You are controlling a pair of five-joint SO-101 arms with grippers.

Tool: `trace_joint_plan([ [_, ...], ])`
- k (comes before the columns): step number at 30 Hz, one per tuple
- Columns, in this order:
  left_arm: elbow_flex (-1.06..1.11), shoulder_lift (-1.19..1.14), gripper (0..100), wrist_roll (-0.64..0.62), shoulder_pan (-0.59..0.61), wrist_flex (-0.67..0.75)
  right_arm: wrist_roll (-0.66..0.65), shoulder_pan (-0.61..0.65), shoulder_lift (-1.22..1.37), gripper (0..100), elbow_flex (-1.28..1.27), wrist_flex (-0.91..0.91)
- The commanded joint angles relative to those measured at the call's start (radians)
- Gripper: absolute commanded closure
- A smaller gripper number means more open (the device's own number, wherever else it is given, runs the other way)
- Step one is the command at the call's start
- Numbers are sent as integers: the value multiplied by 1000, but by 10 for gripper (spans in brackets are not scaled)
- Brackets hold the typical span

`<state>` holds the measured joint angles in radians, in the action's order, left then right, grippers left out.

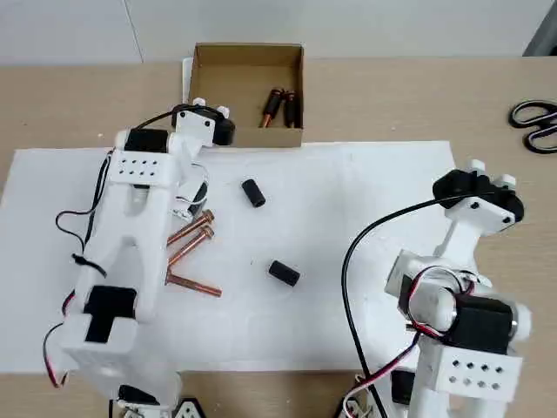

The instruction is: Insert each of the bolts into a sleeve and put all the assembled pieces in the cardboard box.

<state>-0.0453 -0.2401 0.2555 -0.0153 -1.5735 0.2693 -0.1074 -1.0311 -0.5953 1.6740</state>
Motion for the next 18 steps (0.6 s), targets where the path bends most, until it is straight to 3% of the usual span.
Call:
trace_joint_plan([
  [1,-48,-9,942,40,3,6,-8,-38,-12,996,6,-7],
  [18,-50,-123,939,232,3,12,-11,-48,-10,996,5,-7],
])
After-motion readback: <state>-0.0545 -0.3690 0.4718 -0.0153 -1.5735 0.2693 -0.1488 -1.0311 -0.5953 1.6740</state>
